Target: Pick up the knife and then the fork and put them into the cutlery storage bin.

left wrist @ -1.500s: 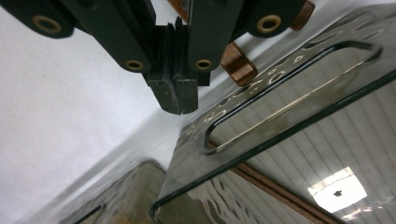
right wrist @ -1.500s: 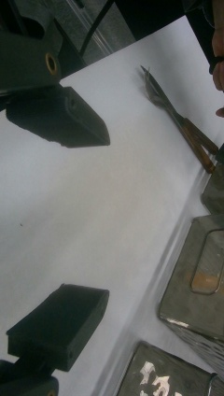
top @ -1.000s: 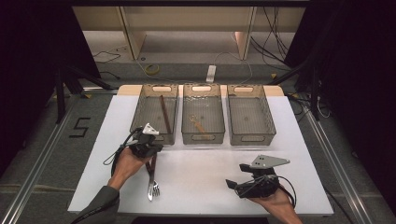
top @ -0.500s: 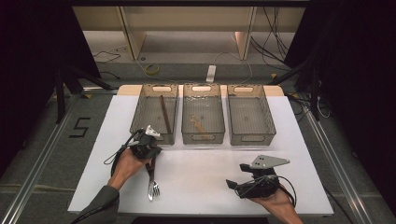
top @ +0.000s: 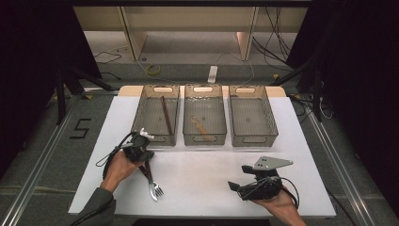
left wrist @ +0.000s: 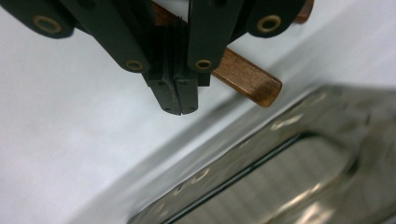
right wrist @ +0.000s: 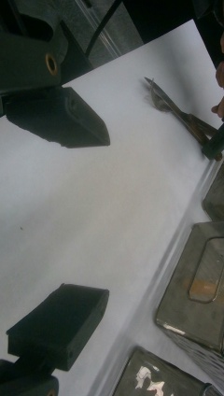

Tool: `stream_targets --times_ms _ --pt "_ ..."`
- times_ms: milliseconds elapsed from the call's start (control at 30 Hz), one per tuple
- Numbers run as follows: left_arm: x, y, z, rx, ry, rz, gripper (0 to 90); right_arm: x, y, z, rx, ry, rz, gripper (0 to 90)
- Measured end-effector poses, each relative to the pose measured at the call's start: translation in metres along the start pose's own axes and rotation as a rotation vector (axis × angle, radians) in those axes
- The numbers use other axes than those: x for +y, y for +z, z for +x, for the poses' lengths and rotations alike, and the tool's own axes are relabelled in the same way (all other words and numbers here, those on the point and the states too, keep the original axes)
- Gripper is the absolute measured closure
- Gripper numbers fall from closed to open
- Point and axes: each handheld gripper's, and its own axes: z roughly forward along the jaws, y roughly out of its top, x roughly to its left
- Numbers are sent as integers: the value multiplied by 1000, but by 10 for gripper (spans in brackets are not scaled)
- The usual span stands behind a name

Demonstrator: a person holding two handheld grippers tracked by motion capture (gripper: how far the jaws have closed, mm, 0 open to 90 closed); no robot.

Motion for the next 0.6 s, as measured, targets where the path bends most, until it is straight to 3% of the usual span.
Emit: stream_targets --times_ms 67,300,467,600 --pt "-4 -3 2 18 -3 19 889 0 0 0 0 -1 2 225" --pt "-19 -14 7 22 -46 71 889 0 1 1 0 -8 12 226" --pt "-29 -22 4 36 -44 110 889 0 1 1 0 -11 13 225" --pt "-39 -29 4 37 -70 128 888 0 1 1 1 -11 15 226"
